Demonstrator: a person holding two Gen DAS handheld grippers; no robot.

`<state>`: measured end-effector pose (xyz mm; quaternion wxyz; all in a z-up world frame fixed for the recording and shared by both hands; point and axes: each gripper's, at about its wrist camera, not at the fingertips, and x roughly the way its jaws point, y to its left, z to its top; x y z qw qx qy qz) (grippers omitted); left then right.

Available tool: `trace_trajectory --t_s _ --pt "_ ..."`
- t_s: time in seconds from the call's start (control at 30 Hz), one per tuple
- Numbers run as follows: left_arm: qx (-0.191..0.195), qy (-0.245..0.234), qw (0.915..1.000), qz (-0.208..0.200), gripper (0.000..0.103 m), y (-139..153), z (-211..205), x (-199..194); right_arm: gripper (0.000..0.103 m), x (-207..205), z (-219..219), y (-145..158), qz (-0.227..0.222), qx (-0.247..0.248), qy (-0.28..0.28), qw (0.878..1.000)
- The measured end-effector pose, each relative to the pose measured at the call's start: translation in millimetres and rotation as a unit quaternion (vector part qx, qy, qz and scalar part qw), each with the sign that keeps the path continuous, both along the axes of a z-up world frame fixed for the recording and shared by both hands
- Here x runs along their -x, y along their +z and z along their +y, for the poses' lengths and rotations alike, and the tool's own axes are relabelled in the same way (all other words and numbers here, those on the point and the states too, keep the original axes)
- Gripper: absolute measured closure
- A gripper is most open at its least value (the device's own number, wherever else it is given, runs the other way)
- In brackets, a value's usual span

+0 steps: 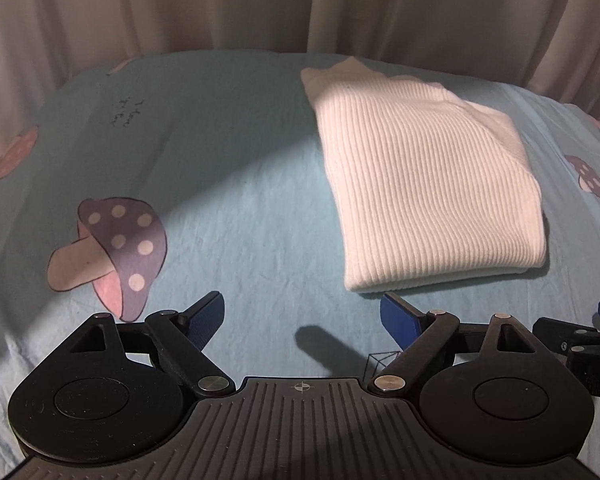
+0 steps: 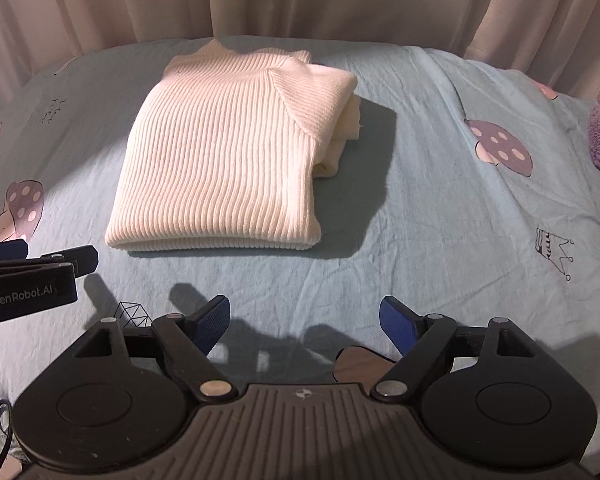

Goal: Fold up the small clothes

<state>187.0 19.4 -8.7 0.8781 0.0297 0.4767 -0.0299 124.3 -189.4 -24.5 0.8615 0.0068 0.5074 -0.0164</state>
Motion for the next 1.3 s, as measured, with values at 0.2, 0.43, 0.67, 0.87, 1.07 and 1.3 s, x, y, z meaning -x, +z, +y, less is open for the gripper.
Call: trace_trajectory --t_s 0.2,0.43,0.67,0.87,1.07,1.3 --pt "-0.022 -0.021 0.9995 0.008 0.010 4.2 -9.9 0.3 0.021 -3.7 9.6 7.6 -0.001 0.031 -0.005 0.999" --pt "-0.019 -0.024 0.9994 0.019 0.011 4.0 -8.1 1.6 0.021 -1.4 10.3 12.7 -0.004 0.030 -0.019 0.999" --pt "-0.018 -0.023 0.9993 0.025 0.011 4.5 -9.8 3.1 0.021 -1.9 11.1 13.9 0.000 0.028 -0.028 0.999" --pt "-0.019 -0.020 0.9991 0.030 0.011 3.7 -9.7 2.5 0.021 -2.1 10.9 15.0 -0.001 0.029 -0.031 0.999" --pt "-0.018 -0.022 0.9990 0.034 0.011 3.1 -9.9 1.4 0.021 -3.5 9.7 15.1 0.000 0.026 -0.033 0.999" --pt "-0.019 -0.022 0.9988 0.039 0.011 2.0 -11.3 -0.2 0.021 -6.2 8.5 14.9 0.001 0.024 -0.034 0.999"
